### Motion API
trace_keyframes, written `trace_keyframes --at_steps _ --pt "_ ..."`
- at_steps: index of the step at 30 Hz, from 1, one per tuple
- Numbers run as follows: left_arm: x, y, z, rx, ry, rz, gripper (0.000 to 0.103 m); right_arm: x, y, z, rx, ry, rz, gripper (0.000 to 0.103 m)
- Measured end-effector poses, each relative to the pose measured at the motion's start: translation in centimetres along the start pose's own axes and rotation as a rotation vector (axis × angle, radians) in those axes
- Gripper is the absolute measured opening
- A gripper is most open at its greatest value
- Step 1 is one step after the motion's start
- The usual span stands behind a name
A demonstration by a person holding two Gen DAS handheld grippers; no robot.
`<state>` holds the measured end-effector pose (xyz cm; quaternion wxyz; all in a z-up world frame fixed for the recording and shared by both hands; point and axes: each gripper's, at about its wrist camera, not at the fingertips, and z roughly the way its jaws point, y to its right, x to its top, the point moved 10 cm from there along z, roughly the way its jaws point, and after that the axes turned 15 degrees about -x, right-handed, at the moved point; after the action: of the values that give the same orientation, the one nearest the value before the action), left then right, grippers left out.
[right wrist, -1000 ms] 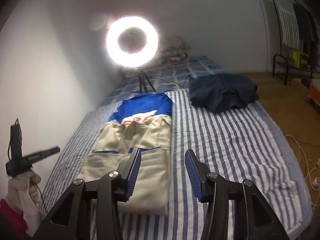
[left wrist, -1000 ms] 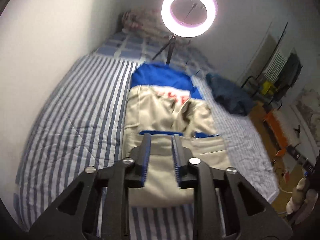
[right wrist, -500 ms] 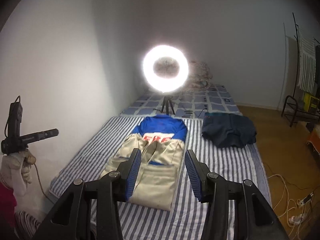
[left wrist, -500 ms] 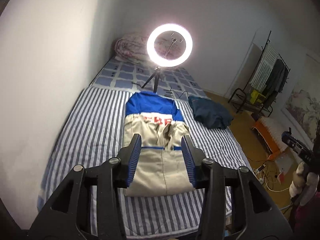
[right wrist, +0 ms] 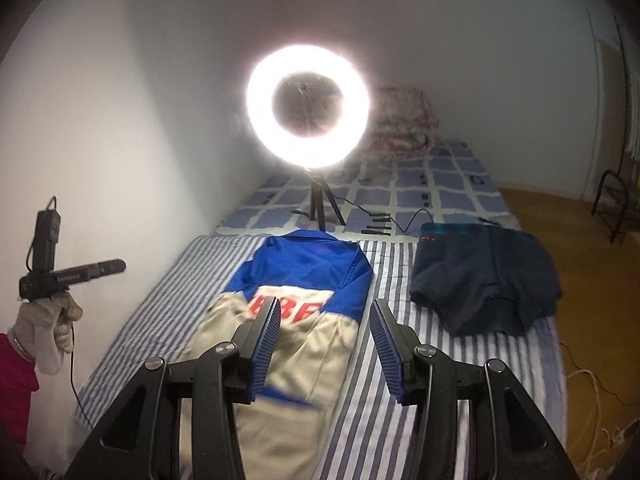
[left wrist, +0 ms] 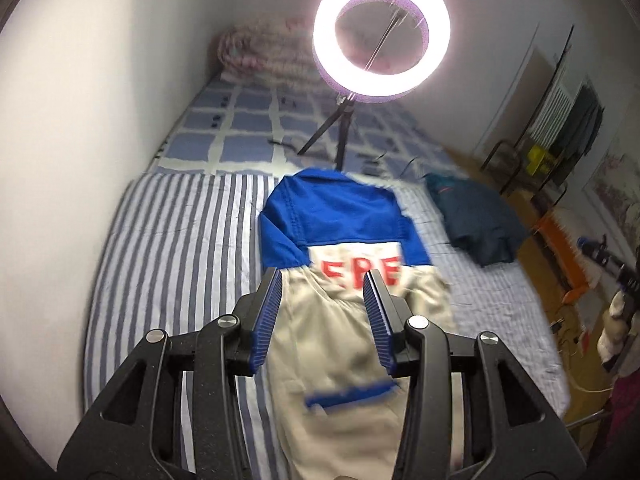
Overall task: Fold large clothes
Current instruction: 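Grasp the blue collar end with both tools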
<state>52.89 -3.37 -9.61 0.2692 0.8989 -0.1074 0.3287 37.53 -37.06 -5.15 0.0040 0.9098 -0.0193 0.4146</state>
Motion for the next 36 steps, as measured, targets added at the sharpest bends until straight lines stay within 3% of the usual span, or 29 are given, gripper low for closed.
trace_keyframes --at_steps 8,11,18,23,30,33,34,36 --pt "2.8 -7.4 14.5 0.017 -0.079 -0.019 0.043 0.2 1.8 19.9 -0.016 -0.120 0.019 0.049" --pt "3.7 -10.5 19.1 0.016 -0.113 -0.031 0.043 -0.5 1.8 26.3 0.024 -0.185 0.044 0.049" --pt "5.4 -16.0 26.0 0.036 -0.161 -0.015 0.043 -0.5 0.9 36.2 0.012 -0.230 -0.032 0.049" --pt "5.0 -16.2 29.0 0.020 -0.183 0.034 0.043 -0.8 -1.0 40.4 0.031 -0.248 -0.059 0.049" --pt "5.8 -15.7 29.7 -0.046 -0.175 0.023 0.043 0.2 -3.4 42.5 0.063 -0.244 -0.117 0.050" --pt "5.7 -15.2 30.0 -0.086 -0.178 0.018 0.032 0.6 -3.7 42.9 0.141 -0.272 -0.057 0.045" --pt "5.7 -15.1 30.0 -0.094 -0.178 0.016 0.021 0.6 -3.8 43.1 0.163 -0.282 -0.044 0.035" --pt "5.7 -14.9 30.0 -0.087 -0.174 0.022 0.009 0.4 -4.4 43.2 0.183 -0.289 -0.049 0.025"
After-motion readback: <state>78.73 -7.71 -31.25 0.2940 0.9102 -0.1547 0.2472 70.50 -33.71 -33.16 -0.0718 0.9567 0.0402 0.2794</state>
